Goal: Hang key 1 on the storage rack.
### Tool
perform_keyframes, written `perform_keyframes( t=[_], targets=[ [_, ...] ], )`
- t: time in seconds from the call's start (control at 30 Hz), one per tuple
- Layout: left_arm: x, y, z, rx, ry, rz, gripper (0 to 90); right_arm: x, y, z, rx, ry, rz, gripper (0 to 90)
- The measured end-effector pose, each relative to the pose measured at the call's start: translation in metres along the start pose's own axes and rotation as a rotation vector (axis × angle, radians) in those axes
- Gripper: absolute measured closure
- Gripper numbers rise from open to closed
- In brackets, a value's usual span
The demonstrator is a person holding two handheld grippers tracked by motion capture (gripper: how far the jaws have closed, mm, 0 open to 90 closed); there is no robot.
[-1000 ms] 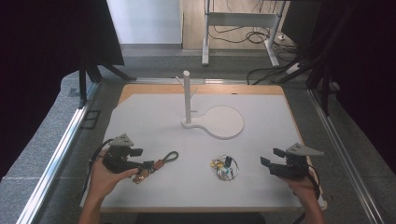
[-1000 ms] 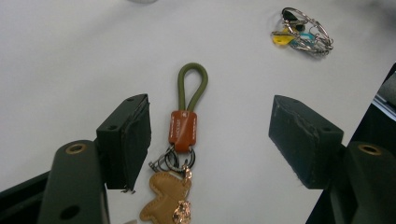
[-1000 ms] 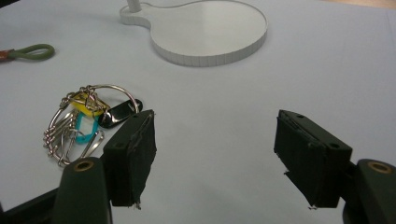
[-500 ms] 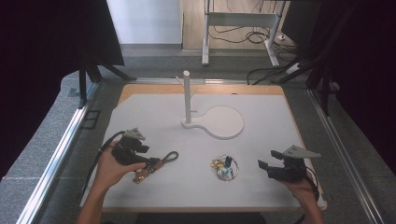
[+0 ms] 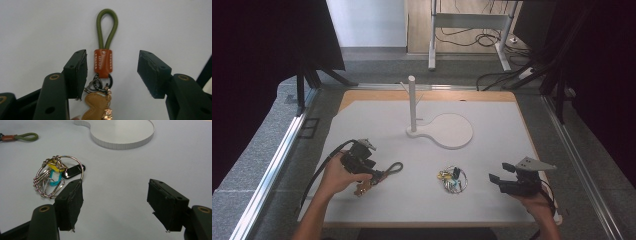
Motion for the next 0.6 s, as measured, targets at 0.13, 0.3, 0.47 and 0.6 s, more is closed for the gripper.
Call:
perform_keyframes(
  t=[0.13, 0.3, 0.47, 0.6],
  targets=[
    [0.008, -0.004, 0.003, 0.005, 0.016, 0.029, 42.3, -0.001, 0.000, 0.000, -0.004, -0.005, -0.002, 29.3],
    [0.016, -0.005, 0.007, 0.000, -0.006, 0.068, 42.8, -0.002, 0.000, 0.000, -0.001, -0.006, -0.003, 29.3],
    [0.027, -0.004, 0.011, 0.001, -0.021, 0.111, 43.2, 0.000, 0.001, -0.001, -0.004, -0.003, 0.005, 29.3],
    [0.031, -0.003, 0.013, 0.001, -0.030, 0.129, 44.3, 0.000, 0.002, 0.000, -0.007, -0.003, 0.009, 29.4]
  ],
)
Point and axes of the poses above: each handheld gripper's, and its own axes: x roughly forward along the jaws, y roughly out of its underside, z roughly to its left, the point moved 3 cm from there along x, roughly forward along the jaws, and after that the axes turned 13 degrees about y, right-handed, at the moved point
